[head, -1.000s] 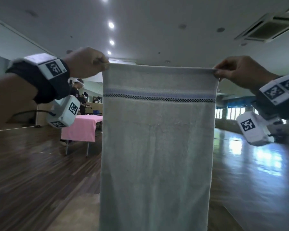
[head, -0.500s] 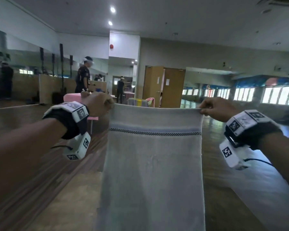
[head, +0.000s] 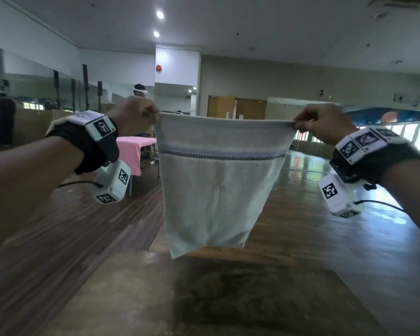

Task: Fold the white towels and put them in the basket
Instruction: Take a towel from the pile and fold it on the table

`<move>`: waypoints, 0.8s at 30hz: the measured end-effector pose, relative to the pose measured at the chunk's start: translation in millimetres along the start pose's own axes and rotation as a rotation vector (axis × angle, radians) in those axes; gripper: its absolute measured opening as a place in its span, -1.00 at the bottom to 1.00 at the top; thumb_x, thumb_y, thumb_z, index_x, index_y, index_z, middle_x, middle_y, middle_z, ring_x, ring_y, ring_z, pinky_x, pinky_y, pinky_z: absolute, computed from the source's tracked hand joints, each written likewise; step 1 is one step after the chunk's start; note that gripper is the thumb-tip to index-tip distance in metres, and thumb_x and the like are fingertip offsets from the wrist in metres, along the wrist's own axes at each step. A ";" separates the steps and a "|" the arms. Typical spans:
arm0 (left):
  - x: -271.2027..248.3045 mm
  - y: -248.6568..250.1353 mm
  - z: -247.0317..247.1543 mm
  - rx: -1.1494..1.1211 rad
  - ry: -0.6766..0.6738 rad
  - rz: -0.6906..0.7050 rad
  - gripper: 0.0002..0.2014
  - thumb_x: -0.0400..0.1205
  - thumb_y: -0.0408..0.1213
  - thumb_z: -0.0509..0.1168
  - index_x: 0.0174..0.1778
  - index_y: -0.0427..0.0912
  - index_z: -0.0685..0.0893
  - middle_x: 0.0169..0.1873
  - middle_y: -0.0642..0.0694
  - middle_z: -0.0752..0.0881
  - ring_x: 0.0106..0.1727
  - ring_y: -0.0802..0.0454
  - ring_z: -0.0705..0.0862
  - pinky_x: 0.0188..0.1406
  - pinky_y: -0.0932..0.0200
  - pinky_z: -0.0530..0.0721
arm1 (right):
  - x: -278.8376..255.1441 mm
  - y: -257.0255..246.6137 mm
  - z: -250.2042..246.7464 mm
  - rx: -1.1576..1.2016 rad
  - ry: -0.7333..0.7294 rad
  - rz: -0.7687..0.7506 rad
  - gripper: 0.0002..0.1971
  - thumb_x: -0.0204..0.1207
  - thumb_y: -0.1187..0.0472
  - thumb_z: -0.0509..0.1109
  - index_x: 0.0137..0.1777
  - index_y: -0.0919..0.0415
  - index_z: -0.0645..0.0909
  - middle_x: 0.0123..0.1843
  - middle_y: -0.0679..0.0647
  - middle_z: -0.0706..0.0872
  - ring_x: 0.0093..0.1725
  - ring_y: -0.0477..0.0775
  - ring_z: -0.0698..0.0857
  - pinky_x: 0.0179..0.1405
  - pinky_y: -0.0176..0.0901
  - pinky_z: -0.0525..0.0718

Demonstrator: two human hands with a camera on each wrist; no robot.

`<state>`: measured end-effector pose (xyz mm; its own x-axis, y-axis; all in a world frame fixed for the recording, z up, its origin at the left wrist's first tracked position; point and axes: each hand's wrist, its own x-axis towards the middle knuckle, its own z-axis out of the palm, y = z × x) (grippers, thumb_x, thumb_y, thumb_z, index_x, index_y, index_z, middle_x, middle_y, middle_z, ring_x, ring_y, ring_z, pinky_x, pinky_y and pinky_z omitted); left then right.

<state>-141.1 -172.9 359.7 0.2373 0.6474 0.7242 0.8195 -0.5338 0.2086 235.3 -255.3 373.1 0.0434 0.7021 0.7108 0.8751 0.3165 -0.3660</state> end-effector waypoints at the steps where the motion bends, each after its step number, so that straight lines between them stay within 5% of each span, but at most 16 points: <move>1: -7.2 -1.9 3.0 0.014 -0.066 0.009 -0.83 0.65 -0.29 0.26 0.06 -0.29 0.66 -0.10 -0.18 0.68 -0.20 0.02 0.58 -0.42 0.29 0.43 | -6.1 4.6 2.7 -0.004 -0.056 0.013 -0.89 0.50 0.33 0.41 -0.11 0.10 0.66 -0.20 -0.04 0.67 -0.17 -0.03 0.64 -0.17 -0.26 0.54; 5: -34.3 -15.5 19.6 -0.009 -0.295 0.005 -0.87 0.63 -0.31 0.27 0.00 -0.28 0.66 -0.10 -0.16 0.69 -0.18 0.04 0.62 -0.31 0.33 0.51 | -30.1 18.7 14.7 -0.043 -0.278 0.048 -0.88 0.49 0.32 0.42 -0.17 0.06 0.64 -0.20 0.05 0.72 -0.17 0.04 0.66 -0.08 -0.13 0.60; 9: -49.4 -25.0 32.6 -0.067 -0.370 -0.029 -0.91 0.62 -0.28 0.30 -0.08 -0.20 0.69 -0.18 -0.12 0.72 -0.18 0.00 0.65 -0.19 0.22 0.58 | -43.4 29.9 25.5 -0.073 -0.357 0.057 -0.91 0.49 0.28 0.42 -0.17 0.06 0.65 -0.19 0.07 0.74 -0.14 0.08 0.69 0.03 -0.01 0.61; 16: -71.8 -34.0 60.9 -0.089 -0.436 -0.069 -0.88 0.65 -0.26 0.27 -0.01 -0.20 0.68 -0.16 -0.05 0.70 -0.15 0.05 0.63 -0.26 0.38 0.48 | -63.2 44.4 50.2 -0.013 -0.425 0.102 -0.92 0.50 0.34 0.41 -0.14 0.14 0.65 -0.19 0.10 0.73 -0.18 0.03 0.66 -0.13 -0.21 0.58; 20: -110.4 -49.9 98.9 -0.101 -0.592 -0.085 -0.91 0.62 -0.20 0.30 -0.10 -0.10 0.69 -0.18 0.00 0.72 -0.15 0.03 0.67 -0.19 0.23 0.56 | -99.0 69.9 83.5 0.002 -0.531 0.147 -0.94 0.51 0.35 0.40 -0.10 0.19 0.66 -0.20 0.01 0.71 -0.18 -0.08 0.65 -0.21 -0.36 0.53; 24: -171.8 -66.3 153.1 -0.023 -0.760 -0.083 -0.86 0.63 -0.16 0.29 -0.07 -0.13 0.70 -0.16 -0.01 0.72 -0.08 -0.03 0.68 -0.02 0.10 0.58 | -156.4 104.5 130.3 0.016 -0.683 0.200 -0.91 0.50 0.33 0.43 -0.15 0.12 0.66 -0.15 0.08 0.76 -0.14 0.00 0.68 -0.10 -0.22 0.57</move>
<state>-156.4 -165.4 120.8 0.4761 0.8776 0.0560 0.8411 -0.4730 0.2625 257.1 -248.9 145.4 -0.1140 0.9889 0.0955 0.8745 0.1455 -0.4627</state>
